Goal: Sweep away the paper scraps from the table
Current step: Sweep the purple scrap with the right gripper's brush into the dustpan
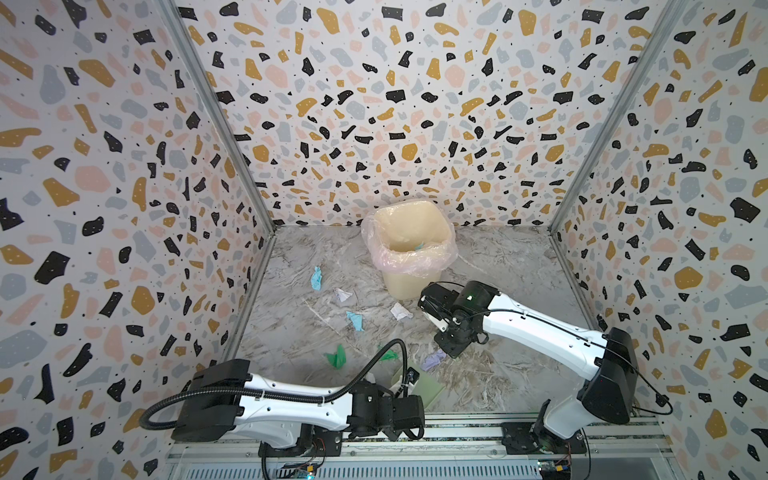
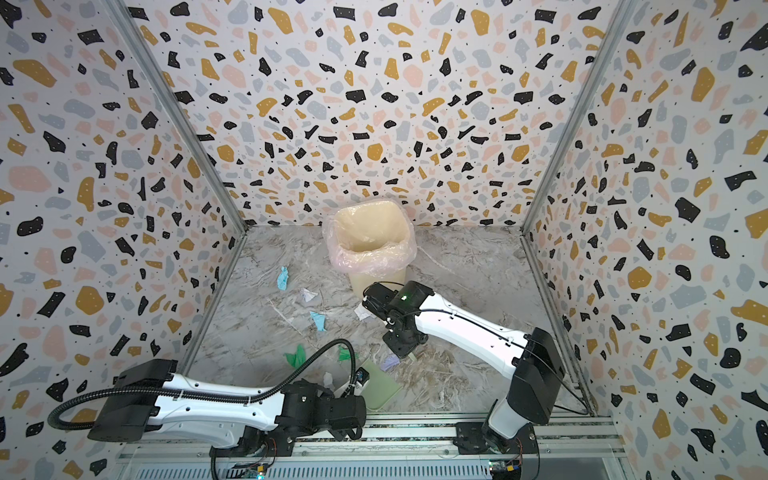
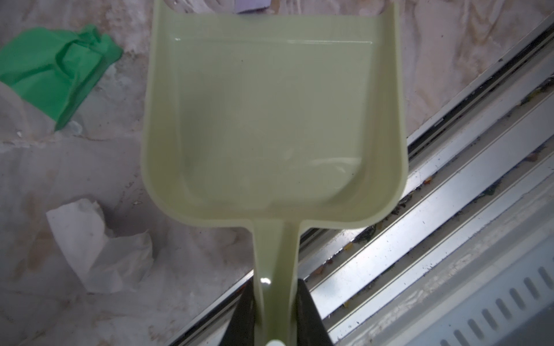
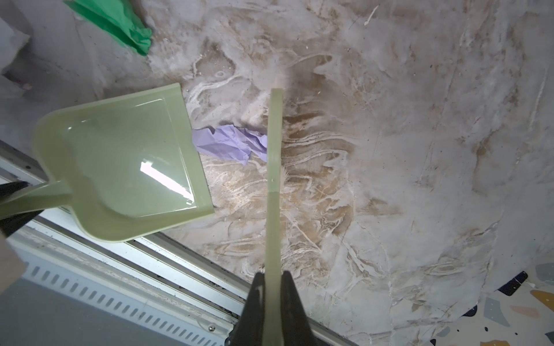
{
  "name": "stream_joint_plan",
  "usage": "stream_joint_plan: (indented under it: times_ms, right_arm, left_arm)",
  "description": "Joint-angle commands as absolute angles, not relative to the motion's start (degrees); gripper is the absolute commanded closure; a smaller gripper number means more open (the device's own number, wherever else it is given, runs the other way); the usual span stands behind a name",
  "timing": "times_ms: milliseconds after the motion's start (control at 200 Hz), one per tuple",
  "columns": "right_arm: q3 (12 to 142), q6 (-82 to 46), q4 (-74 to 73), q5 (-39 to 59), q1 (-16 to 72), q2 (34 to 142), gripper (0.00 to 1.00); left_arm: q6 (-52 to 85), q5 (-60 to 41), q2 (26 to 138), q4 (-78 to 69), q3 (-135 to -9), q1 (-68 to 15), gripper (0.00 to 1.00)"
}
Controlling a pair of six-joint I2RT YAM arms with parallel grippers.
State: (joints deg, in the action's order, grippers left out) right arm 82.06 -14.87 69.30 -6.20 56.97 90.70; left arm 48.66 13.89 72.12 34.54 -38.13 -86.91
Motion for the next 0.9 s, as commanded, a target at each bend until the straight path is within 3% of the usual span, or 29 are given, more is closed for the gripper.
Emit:
stream_joint_plan:
  times_ms: [0, 526, 896]
  right_arm:
    - [84.54, -14.41, 71.38, -4.51, 58.91, 90.08, 1.00]
    - [86.30, -15.38, 71.03, 2.97, 65.29, 87.93, 1.00]
    - [85.19, -17.44, 71.57, -0.49, 57.92, 79.98, 1.00]
  left_arm:
    - [48.07, 13.88, 72.49, 34.27, -37.23, -87.21, 1.00]
    - [47.91, 14.75, 72.24, 34.14, -37.34, -87.24, 1.00]
    - [47.05, 19.93, 69.65, 35.02, -39.37, -87.27, 1.00]
